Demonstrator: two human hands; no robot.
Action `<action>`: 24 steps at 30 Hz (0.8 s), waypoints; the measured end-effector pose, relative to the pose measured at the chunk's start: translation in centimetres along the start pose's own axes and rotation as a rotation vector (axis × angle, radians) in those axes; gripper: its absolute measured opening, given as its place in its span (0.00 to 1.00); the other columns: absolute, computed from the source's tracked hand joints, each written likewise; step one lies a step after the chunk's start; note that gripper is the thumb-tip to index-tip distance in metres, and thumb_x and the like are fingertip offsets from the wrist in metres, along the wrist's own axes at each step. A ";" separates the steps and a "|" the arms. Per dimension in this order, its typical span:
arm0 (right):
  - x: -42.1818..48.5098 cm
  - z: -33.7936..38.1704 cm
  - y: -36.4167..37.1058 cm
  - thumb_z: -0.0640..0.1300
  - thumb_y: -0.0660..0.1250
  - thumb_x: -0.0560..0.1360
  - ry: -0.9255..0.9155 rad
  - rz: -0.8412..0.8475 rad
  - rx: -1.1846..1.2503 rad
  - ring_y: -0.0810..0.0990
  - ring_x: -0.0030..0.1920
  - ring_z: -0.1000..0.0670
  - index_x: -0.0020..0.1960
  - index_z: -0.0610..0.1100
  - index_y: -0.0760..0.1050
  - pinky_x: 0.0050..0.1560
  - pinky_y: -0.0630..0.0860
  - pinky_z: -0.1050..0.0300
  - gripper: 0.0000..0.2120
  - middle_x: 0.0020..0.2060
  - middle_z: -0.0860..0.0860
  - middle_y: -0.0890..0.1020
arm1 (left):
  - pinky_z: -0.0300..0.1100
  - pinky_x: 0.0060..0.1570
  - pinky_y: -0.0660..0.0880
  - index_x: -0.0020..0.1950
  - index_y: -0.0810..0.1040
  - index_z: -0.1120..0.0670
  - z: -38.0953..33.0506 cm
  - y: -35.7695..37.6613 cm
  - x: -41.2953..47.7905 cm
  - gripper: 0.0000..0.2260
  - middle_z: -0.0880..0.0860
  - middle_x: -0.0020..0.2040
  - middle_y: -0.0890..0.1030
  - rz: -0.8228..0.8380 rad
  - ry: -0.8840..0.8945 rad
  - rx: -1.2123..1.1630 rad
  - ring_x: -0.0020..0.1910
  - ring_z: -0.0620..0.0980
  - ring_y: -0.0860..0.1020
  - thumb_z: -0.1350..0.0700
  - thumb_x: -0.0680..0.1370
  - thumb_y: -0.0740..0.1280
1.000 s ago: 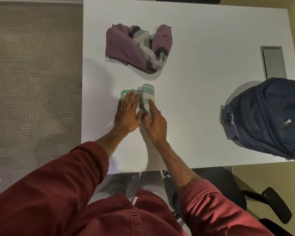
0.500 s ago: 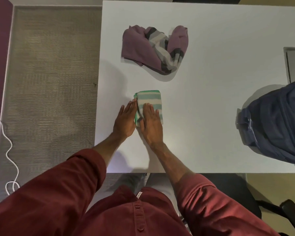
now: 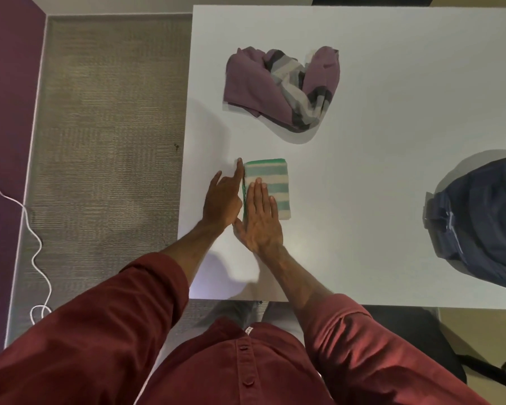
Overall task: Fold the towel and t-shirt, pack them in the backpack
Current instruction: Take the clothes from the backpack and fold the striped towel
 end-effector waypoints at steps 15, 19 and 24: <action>-0.1 -2.3 -2.7 0.59 0.53 0.89 0.333 -0.093 0.099 0.49 0.88 0.43 0.87 0.37 0.49 0.86 0.51 0.40 0.37 0.87 0.41 0.52 | 0.67 0.80 0.60 0.87 0.56 0.50 -3.4 1.0 4.2 0.42 0.55 0.87 0.56 0.237 0.527 0.008 0.86 0.58 0.56 0.38 0.81 0.71; -0.6 -2.0 -1.3 0.61 0.55 0.88 0.311 -0.067 0.007 0.48 0.88 0.42 0.87 0.37 0.49 0.85 0.52 0.38 0.39 0.87 0.40 0.52 | 0.67 0.81 0.58 0.88 0.53 0.50 -3.0 1.3 4.0 0.33 0.56 0.88 0.51 0.297 0.505 0.093 0.87 0.59 0.53 0.35 0.86 0.47; -0.3 -2.1 -0.8 0.61 0.52 0.88 0.302 -0.026 -0.091 0.46 0.88 0.40 0.87 0.37 0.49 0.84 0.51 0.33 0.38 0.87 0.39 0.50 | 0.69 0.80 0.57 0.88 0.49 0.49 -3.2 1.7 3.9 0.36 0.56 0.88 0.50 0.311 0.460 0.134 0.87 0.60 0.51 0.32 0.84 0.36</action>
Point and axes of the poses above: each hand's wrist, its own x-axis towards the middle knuckle, its own y-axis out of the palm, z = x × y, the point moved 6 cm from there along x, towards the middle knuckle
